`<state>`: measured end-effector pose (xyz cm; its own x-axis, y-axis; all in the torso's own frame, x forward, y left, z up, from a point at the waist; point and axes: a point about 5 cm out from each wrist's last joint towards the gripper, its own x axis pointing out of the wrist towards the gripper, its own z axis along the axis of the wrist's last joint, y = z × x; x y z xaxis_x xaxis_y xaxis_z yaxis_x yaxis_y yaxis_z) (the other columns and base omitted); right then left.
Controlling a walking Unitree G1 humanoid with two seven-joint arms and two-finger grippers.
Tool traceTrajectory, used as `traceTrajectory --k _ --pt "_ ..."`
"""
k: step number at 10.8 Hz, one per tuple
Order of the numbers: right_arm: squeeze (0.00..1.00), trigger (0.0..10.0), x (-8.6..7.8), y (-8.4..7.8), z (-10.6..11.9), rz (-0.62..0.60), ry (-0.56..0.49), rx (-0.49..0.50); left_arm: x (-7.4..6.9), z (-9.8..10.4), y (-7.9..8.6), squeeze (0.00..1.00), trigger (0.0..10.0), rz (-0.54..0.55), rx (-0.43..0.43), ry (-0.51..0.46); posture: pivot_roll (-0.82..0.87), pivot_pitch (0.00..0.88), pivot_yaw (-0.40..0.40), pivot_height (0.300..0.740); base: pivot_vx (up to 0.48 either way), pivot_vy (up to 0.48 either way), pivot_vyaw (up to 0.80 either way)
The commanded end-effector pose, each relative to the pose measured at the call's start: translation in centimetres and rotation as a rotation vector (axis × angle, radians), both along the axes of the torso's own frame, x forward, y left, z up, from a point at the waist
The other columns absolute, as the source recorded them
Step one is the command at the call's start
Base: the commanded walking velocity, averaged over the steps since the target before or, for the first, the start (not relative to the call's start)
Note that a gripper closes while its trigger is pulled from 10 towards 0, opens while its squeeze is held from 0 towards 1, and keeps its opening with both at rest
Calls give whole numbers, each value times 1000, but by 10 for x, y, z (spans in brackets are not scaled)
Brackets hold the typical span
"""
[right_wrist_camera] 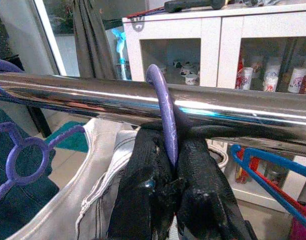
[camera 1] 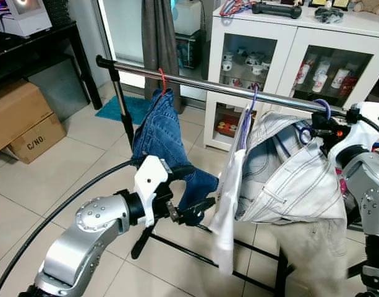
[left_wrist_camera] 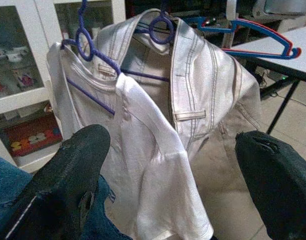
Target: Hang hanger
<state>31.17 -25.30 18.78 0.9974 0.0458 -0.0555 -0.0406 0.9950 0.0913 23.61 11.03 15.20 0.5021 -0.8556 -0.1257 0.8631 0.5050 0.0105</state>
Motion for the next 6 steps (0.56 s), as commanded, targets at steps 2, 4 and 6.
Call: traceTrajectory --k 2,4,6 --pt "0 0 2 0 17 11 -68 -12 13 -1 4 604 10000 120 38 -21 73 0 16 740 0 0 0" --pt "0 0 -17 5 17 37 -53 -26 21 0 7 475 10000 291 -10 -58 64 0 -5 740 0 0 0" --pt "0 0 -38 14 10 77 -12 -52 22 -1 8 467 10000 324 -19 -59 56 0 -15 740 -120 0 0"
